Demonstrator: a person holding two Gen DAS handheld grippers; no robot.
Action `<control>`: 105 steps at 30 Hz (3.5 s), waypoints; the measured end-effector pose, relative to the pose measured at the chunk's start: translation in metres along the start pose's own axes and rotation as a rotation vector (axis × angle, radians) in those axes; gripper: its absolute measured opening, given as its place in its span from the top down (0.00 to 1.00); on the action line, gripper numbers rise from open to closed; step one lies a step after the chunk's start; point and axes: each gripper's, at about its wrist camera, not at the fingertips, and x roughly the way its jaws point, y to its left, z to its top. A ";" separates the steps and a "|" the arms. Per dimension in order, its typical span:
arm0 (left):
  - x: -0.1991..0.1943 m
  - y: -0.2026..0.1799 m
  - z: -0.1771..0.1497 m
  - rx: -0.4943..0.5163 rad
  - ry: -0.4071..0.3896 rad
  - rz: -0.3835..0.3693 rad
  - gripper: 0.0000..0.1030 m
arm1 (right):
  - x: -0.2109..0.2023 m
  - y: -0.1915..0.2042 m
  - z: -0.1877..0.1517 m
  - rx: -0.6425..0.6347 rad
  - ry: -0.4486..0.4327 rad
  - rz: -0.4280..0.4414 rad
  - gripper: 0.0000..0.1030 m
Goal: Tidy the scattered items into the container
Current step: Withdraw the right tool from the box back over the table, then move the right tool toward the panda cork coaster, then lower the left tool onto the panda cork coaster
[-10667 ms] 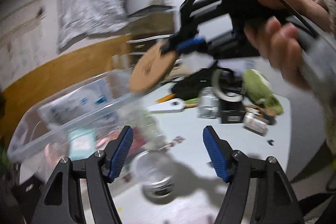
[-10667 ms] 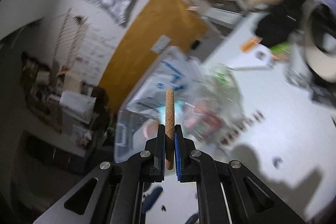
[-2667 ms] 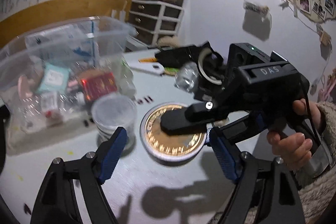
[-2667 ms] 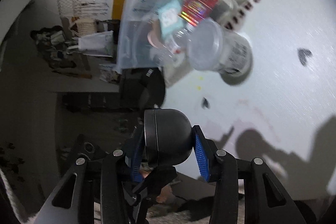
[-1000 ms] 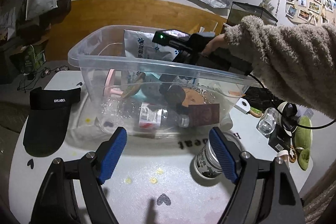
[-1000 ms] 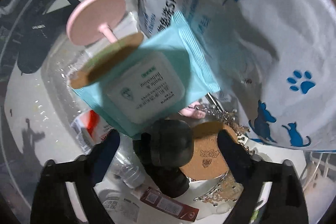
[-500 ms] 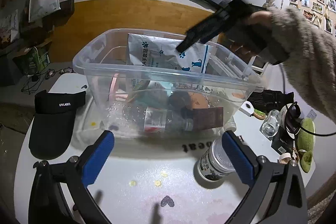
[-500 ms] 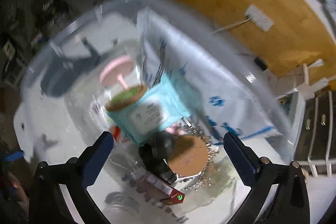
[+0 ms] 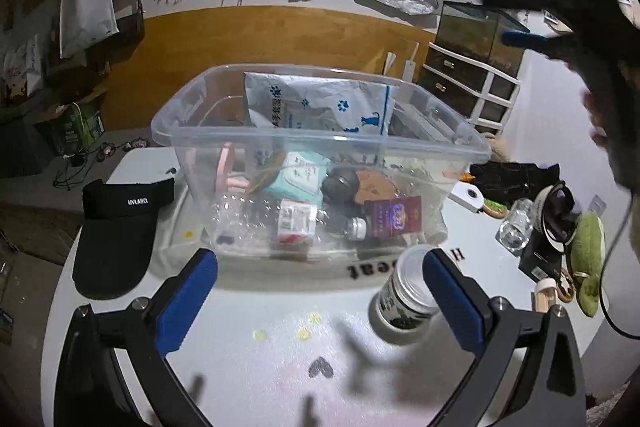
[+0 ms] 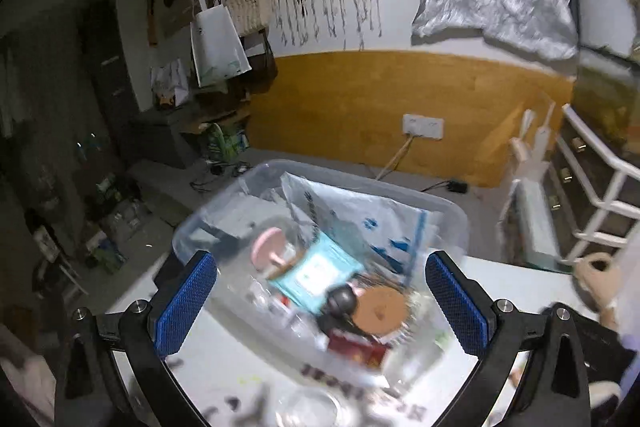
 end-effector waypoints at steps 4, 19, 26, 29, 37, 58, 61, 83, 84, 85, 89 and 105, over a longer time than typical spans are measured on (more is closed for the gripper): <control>-0.004 -0.007 -0.006 0.011 0.024 -0.016 0.00 | -0.033 0.014 -0.042 -0.011 -0.020 -0.160 0.00; -0.026 -0.046 -0.022 0.093 0.071 -0.084 0.00 | -0.076 0.039 -0.169 0.313 0.061 -0.357 0.00; -0.022 -0.069 -0.028 0.127 0.093 -0.102 0.00 | -0.086 0.042 -0.216 0.377 0.133 -0.395 0.00; -0.019 -0.083 -0.031 0.141 0.102 -0.112 0.00 | -0.089 0.036 -0.229 0.404 0.157 -0.419 0.00; -0.010 -0.112 -0.035 0.123 0.121 -0.175 0.00 | -0.102 0.013 -0.253 0.460 0.203 -0.419 0.00; 0.062 -0.267 -0.037 0.226 0.238 -0.353 0.00 | -0.161 -0.115 -0.312 0.635 0.335 -0.493 0.71; 0.074 -0.296 -0.035 0.260 0.246 -0.397 0.00 | -0.172 -0.129 -0.319 0.646 0.336 -0.512 0.78; 0.162 -0.475 -0.044 0.487 0.358 -0.601 0.11 | -0.220 -0.220 -0.368 0.787 0.381 -0.677 0.84; 0.164 -0.482 -0.051 0.504 0.374 -0.607 0.12 | -0.222 -0.227 -0.370 0.790 0.381 -0.692 0.84; 0.166 -0.489 -0.060 0.518 0.389 -0.615 0.12 | -0.223 -0.231 -0.371 0.792 0.381 -0.701 0.84; 0.172 -0.504 -0.089 0.567 0.438 -0.654 0.12 | -0.227 -0.247 -0.375 0.823 0.374 -0.704 0.84; 0.210 -0.550 -0.132 0.860 0.365 -0.561 0.11 | -0.241 -0.261 -0.400 0.937 0.392 -0.668 0.84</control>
